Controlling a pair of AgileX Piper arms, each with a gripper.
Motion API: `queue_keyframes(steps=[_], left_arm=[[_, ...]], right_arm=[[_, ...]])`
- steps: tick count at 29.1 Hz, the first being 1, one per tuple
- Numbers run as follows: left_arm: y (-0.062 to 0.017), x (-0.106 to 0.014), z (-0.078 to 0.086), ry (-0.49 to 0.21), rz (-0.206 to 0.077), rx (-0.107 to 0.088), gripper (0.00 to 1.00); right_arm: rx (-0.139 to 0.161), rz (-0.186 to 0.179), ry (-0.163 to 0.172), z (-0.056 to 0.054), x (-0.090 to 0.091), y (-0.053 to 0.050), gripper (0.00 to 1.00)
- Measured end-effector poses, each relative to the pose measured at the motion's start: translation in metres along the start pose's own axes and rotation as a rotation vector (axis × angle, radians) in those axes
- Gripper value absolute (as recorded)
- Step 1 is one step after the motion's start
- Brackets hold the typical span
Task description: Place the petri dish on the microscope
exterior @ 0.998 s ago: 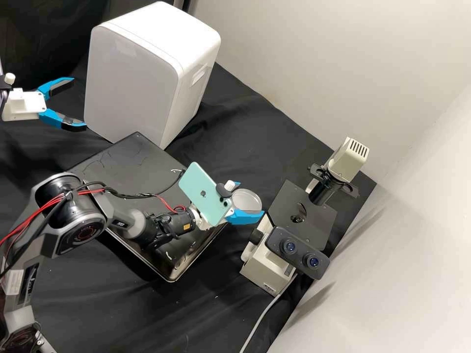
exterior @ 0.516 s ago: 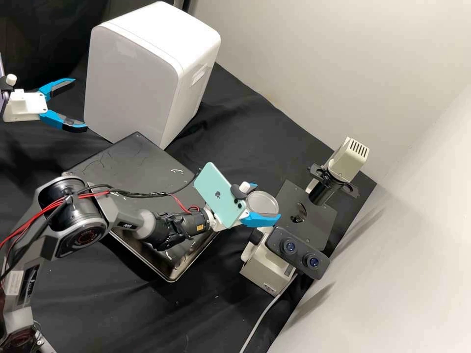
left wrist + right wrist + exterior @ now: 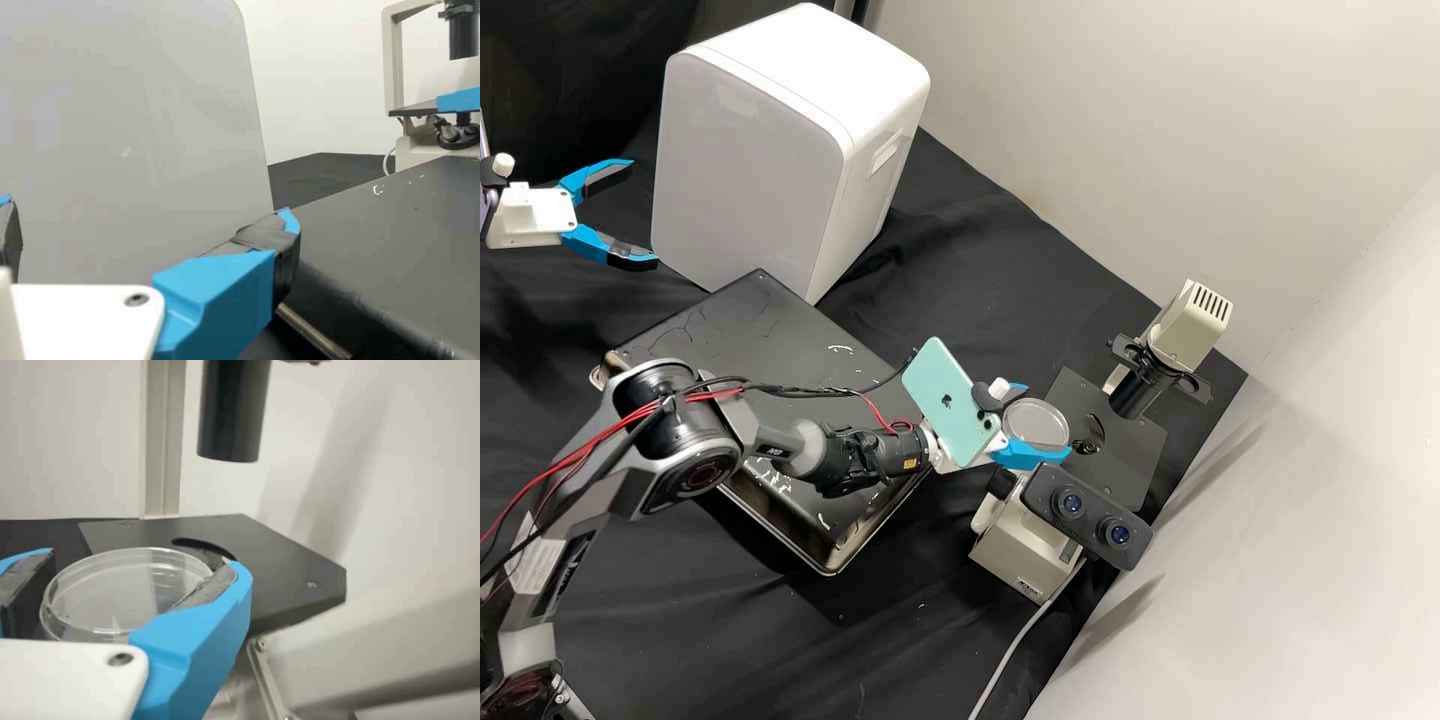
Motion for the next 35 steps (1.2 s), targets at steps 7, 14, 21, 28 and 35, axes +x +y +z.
queue_keyframes(steps=[7,14,21,28,35], left_arm=[[-0.0016,0.001,0.001,0.004,-0.005,-0.007,1.00],[-0.0028,0.001,0.000,0.011,-0.009,-0.010,1.00],[-0.0021,0.002,0.001,0.011,-0.006,-0.010,1.00],[-0.0053,0.002,0.002,0.014,-0.017,-0.017,1.00],[-0.0049,0.003,0.001,0.016,-0.015,-0.017,1.00]], right_arm=[[-0.058,-0.003,0.009,-0.002,0.014,-0.010,0.00],[-0.045,0.003,-0.024,-0.002,0.026,-0.009,0.00],[-0.042,0.020,-0.041,0.002,0.037,-0.010,0.00],[-0.044,0.036,-0.052,0.007,0.045,-0.009,0.00],[-0.042,0.062,-0.090,0.012,0.052,-0.011,0.00]])
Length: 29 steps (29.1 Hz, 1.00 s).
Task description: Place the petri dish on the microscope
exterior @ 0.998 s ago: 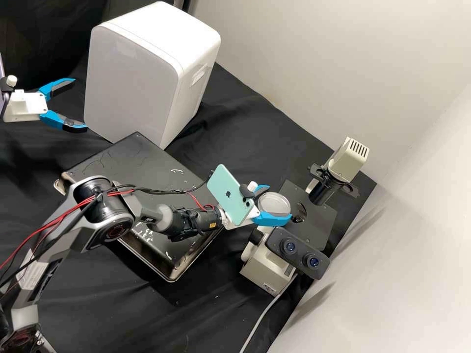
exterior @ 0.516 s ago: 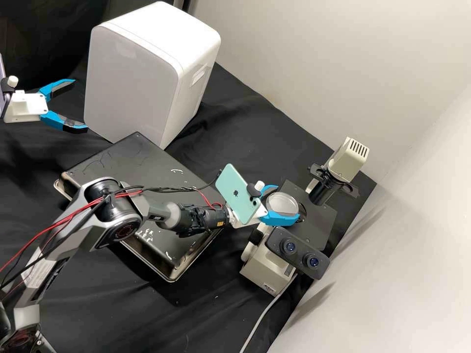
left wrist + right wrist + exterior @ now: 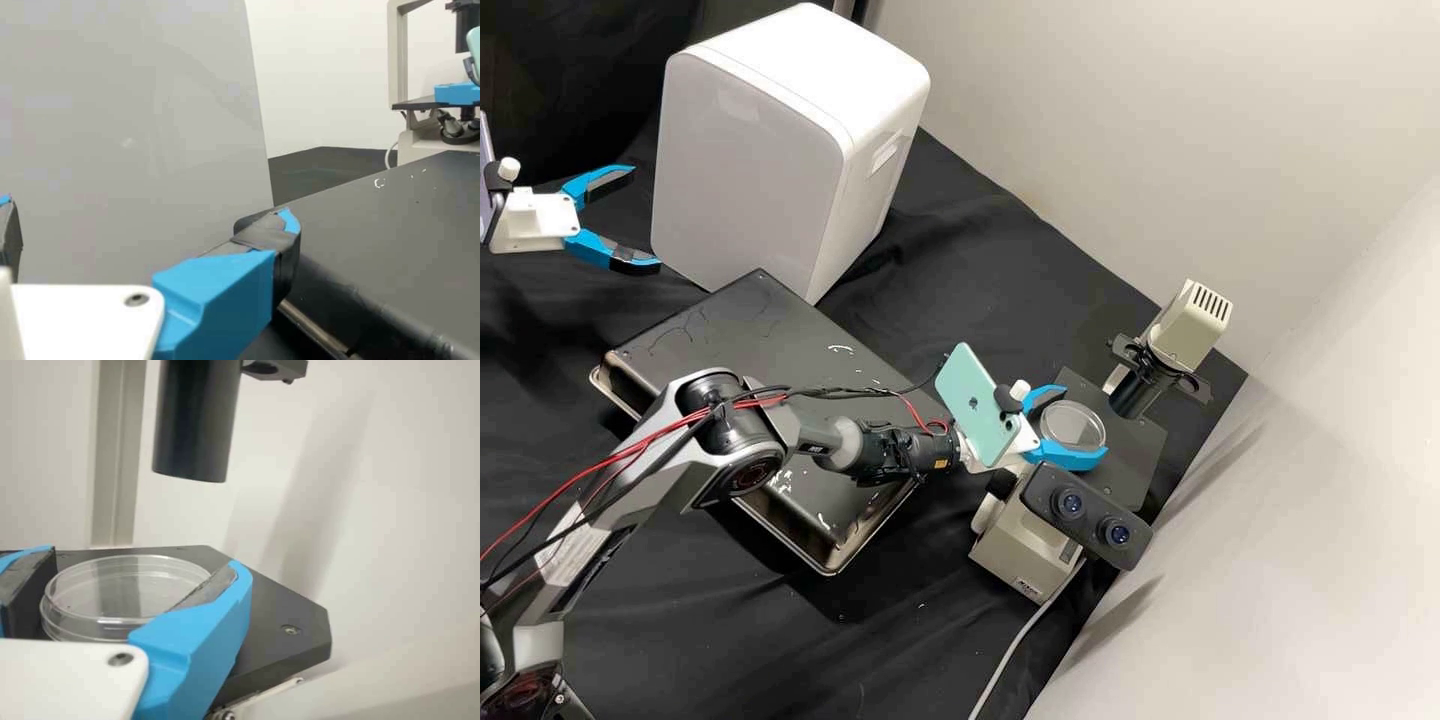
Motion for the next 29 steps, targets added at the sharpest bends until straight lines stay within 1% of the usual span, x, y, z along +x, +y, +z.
queue_keyframes(steps=[3,4,6,11,12,15,16,17,19,20,23,26,29], left_arm=[[0.0015,0.002,0.000,0.003,0.007,-0.001,1.00],[0.0015,0.002,-0.001,0.006,0.007,-0.002,1.00],[0.0010,0.002,-0.001,0.007,0.005,-0.003,1.00],[-0.0010,0.003,-0.001,0.010,-0.002,-0.005,1.00],[-0.0010,0.003,-0.001,0.010,-0.002,-0.005,1.00],[-0.0010,0.003,-0.001,0.010,-0.002,-0.005,1.00],[-0.0010,0.003,-0.001,0.010,-0.002,-0.005,1.00],[-0.0010,0.003,-0.001,0.010,-0.002,-0.005,1.00],[-0.0010,0.003,-0.001,0.010,-0.002,-0.005,1.00],[-0.0010,0.003,-0.001,0.010,-0.002,-0.005,1.00],[-0.0010,0.003,-0.001,0.010,-0.002,-0.005,1.00],[-0.0010,0.003,-0.001,0.010,-0.002,-0.005,1.00],[-0.0010,0.003,-0.001,0.010,-0.002,-0.005,1.00]], right_arm=[[0.007,0.007,-0.006,0.000,0.002,0.000,0.00],[0.002,0.008,-0.005,0.000,0.003,0.000,0.00],[-0.029,0.009,-0.004,0.000,0.006,-0.002,0.00],[-0.070,0.014,0.002,-0.002,0.010,-0.004,0.00],[-0.085,0.017,0.004,-0.002,0.011,-0.004,0.00],[-0.101,0.022,0.008,-0.004,0.013,-0.004,0.00],[-0.103,0.025,0.002,-0.004,0.013,-0.003,1.00],[-0.110,0.028,0.001,-0.005,0.014,-0.003,1.00],[-0.138,0.031,-0.002,-0.006,0.015,-0.001,1.00],[-0.140,0.030,-0.005,-0.005,0.015,-0.001,1.00],[-0.165,0.029,-0.005,-0.006,0.014,-0.002,1.00],[-0.171,0.032,-0.008,-0.006,0.015,-0.001,1.00],[-0.167,0.037,-0.013,-0.005,0.016,-0.002,1.00]])
